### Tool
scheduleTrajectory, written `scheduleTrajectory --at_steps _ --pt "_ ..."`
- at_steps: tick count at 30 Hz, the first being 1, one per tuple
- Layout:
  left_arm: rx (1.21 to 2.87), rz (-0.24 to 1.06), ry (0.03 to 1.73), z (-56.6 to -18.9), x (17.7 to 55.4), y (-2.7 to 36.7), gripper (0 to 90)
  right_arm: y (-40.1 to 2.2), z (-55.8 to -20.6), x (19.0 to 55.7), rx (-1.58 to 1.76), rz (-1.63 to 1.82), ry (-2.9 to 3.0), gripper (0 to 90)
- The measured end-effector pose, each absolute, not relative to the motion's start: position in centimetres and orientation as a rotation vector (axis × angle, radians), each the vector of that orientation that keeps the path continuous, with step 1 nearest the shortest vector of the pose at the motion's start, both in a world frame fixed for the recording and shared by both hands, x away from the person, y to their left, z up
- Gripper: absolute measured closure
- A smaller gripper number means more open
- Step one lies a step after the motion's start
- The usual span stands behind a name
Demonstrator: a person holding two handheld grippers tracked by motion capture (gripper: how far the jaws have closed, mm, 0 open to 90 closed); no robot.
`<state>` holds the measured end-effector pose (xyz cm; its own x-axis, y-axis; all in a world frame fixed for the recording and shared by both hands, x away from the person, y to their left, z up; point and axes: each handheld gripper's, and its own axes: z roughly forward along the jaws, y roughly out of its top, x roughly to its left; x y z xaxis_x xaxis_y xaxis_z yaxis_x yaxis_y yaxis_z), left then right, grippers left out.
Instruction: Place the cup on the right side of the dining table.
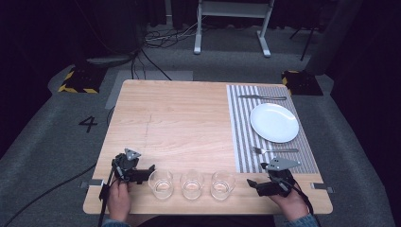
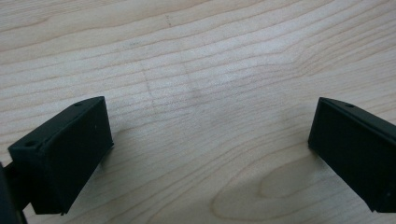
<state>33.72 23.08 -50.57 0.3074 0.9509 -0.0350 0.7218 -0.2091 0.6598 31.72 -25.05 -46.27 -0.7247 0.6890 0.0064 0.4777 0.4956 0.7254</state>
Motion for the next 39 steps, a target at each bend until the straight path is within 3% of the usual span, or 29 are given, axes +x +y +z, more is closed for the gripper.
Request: scheduleTrajectory --at_steps 17,39 --pt "2.004 0.517 1.478 -50.6 33.7 23.1 0.0 -22.0 -43.5 28.8 0.831 1.152 2.528 14.9" --pt "2.004 0.517 1.478 -50.6 33.7 23.1 0.0 -17.2 -45.0 29.7 0.713 1.178 2.683 14.5"
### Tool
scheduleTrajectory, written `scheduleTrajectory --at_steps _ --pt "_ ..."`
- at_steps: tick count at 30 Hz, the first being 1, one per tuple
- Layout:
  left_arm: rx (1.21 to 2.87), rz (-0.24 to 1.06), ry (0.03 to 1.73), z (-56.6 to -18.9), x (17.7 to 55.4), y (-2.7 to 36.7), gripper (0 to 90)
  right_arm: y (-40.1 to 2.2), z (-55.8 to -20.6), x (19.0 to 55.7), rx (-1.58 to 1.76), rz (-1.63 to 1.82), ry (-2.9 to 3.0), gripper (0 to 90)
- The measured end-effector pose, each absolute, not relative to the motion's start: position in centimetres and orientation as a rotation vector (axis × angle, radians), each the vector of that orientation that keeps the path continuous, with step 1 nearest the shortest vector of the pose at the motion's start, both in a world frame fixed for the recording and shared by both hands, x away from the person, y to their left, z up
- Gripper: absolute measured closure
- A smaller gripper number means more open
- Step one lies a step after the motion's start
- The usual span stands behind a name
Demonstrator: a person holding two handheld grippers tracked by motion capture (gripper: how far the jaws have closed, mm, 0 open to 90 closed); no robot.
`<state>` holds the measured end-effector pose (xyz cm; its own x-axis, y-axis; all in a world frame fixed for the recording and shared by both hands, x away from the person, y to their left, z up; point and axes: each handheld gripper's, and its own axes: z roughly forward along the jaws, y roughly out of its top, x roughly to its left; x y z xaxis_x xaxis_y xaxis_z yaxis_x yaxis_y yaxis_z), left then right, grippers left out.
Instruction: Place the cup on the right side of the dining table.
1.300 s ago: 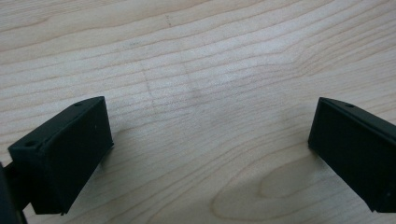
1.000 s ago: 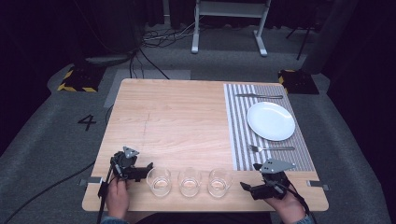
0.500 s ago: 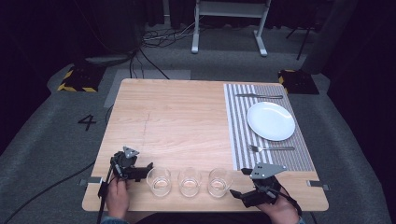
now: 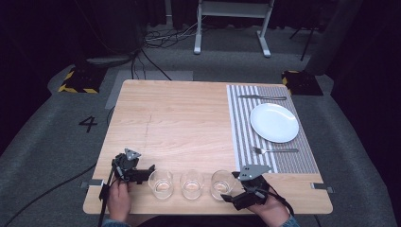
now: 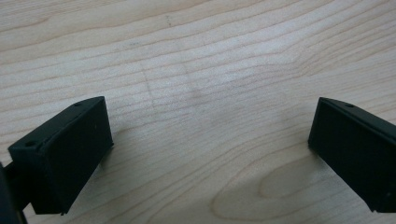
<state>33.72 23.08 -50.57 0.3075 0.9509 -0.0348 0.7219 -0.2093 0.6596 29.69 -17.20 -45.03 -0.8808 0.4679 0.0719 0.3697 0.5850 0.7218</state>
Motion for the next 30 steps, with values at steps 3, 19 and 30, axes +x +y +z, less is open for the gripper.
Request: scheduleTrajectory --at_steps 3,19,30 --pt "2.003 0.517 1.478 -50.6 33.7 23.1 0.0 -16.5 -45.3 30.0 0.696 1.182 2.693 14.6" --pt "2.004 0.517 1.478 -50.6 33.7 23.1 0.0 -14.6 -47.0 30.8 0.649 1.195 2.693 18.7" --pt "2.004 0.517 1.478 -50.6 33.7 23.1 0.0 -14.4 -46.6 31.0 0.663 1.148 2.711 19.4"
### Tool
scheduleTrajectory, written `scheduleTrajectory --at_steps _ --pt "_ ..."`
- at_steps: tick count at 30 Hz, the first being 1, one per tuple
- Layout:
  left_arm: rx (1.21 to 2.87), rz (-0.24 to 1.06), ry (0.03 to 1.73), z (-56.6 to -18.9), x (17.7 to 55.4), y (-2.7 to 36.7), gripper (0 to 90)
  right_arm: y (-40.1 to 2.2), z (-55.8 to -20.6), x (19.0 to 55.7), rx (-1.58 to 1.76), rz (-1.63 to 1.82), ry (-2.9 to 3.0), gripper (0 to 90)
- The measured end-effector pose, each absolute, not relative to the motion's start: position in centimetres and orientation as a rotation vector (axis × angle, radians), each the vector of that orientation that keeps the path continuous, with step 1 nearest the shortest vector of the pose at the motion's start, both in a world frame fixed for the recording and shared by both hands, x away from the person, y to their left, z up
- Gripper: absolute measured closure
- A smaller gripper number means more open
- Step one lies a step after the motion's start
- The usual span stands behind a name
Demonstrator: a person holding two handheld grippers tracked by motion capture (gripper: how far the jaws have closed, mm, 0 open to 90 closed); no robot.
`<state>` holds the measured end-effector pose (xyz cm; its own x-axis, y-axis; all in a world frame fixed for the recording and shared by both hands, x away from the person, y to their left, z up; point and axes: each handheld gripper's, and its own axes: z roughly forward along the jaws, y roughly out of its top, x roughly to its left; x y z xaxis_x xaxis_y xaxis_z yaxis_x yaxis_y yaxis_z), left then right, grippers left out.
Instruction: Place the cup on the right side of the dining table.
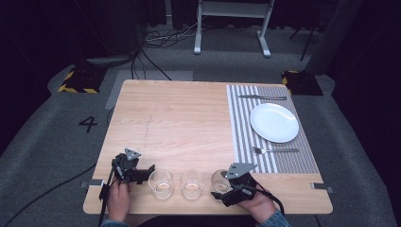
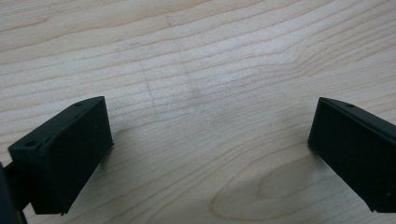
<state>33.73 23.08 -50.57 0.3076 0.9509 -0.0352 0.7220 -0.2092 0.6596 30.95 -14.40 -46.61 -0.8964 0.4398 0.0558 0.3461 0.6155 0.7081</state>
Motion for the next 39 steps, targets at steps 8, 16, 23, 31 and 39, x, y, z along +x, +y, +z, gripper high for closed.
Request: scheduleTrajectory --at_steps 8,16,23,31,39 --pt "2.004 0.517 1.478 -50.6 33.7 23.1 0.0 -14.4 -45.8 31.4 0.673 1.111 2.727 19.5" --pt "2.003 0.519 1.478 -50.6 33.8 23.1 0.0 -14.5 -44.2 32.3 0.685 1.104 2.704 19.5" --pt "2.003 0.518 1.479 -50.6 33.8 23.1 0.0 -14.8 -42.6 33.5 0.710 1.119 2.669 19.5" --pt "2.003 0.518 1.479 -50.6 33.8 23.1 0.0 -15.3 -40.5 34.8 0.738 1.136 2.623 19.5" --pt "2.003 0.518 1.479 -50.6 33.8 23.0 0.0 -15.6 -38.3 36.4 0.723 1.116 2.599 19.6"
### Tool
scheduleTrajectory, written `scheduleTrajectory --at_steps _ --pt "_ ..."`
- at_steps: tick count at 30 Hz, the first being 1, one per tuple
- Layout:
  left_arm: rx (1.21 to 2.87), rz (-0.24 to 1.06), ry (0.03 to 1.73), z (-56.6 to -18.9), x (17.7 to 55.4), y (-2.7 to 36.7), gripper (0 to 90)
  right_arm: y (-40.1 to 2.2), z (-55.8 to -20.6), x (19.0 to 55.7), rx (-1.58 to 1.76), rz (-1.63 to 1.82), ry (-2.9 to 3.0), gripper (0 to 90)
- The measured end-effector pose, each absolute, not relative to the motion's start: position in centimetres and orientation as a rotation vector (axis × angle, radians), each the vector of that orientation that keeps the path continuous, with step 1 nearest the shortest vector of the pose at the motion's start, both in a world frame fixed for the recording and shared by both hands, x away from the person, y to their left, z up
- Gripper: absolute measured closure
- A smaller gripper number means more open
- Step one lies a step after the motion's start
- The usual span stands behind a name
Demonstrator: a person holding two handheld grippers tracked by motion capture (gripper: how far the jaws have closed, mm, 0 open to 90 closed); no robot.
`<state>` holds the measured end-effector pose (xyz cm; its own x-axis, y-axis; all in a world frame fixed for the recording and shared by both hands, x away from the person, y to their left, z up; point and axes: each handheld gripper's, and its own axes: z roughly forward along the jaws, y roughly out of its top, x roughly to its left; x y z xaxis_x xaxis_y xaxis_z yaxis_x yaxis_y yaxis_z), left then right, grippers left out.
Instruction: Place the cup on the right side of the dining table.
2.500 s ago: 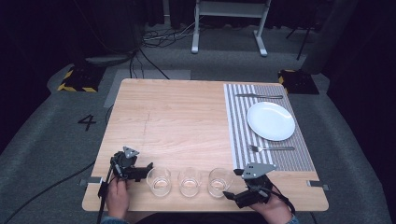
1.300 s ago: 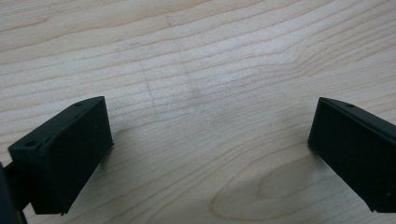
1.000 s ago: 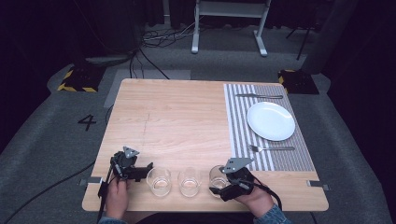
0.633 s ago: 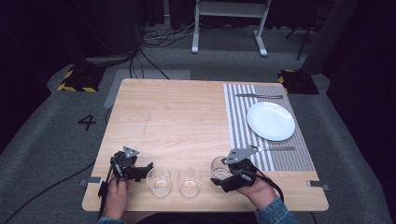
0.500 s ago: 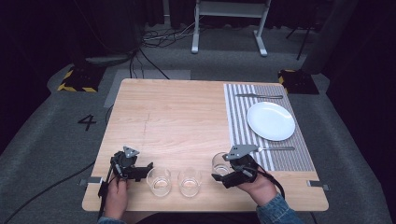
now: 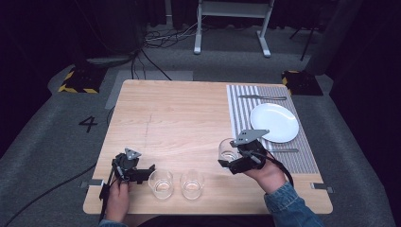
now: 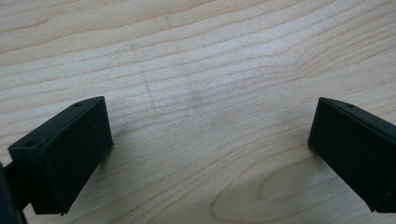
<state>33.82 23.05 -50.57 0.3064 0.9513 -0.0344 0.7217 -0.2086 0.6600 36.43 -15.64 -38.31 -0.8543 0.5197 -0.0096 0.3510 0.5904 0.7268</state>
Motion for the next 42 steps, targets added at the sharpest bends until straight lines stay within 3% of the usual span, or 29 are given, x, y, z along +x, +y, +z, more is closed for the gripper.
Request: scheduleTrajectory --at_steps 24,42 --pt "2.007 0.519 1.476 -50.6 33.8 23.1 0.0 -16.7 -34.9 41.8 0.789 1.079 2.541 19.6" --pt "2.004 0.517 1.481 -50.6 34.0 23.0 0.0 -17.1 -34.1 49.5 0.928 0.996 2.474 19.7"
